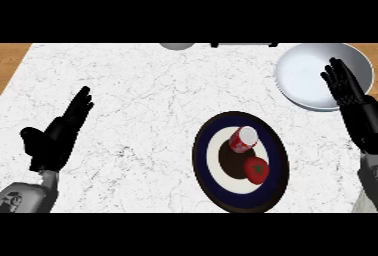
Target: Pick the can from the plate and place it in the bowl
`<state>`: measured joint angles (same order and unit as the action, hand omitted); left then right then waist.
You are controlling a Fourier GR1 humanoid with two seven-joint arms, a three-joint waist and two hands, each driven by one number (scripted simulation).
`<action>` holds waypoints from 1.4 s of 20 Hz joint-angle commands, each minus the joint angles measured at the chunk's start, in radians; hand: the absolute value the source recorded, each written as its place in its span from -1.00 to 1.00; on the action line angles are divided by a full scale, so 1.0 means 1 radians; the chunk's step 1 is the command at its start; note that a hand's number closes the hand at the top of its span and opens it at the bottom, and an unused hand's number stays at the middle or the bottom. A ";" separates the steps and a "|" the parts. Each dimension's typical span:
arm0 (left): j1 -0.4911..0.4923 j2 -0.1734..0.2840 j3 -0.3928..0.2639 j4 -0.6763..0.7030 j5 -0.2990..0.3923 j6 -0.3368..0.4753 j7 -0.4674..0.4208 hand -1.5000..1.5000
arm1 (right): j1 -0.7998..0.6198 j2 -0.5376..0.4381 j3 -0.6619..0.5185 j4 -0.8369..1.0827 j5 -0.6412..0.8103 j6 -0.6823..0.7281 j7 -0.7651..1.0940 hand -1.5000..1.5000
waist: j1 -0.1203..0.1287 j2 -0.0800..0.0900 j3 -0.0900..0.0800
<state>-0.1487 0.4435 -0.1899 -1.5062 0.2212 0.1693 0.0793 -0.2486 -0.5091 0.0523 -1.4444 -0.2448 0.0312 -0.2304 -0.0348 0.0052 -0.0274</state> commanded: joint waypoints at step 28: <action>0.012 -0.041 0.169 0.044 -0.085 0.032 -0.050 0.00 | 0.209 -0.164 0.000 -0.617 0.494 -0.045 0.578 -1.00 | 0.037 -0.004 0.026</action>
<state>-0.1339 0.4365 -0.0200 -1.5244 0.1626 0.2054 0.0938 0.0825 -0.6259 0.1047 -2.0262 0.2894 -0.1179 0.2107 -0.0014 -0.0007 -0.0007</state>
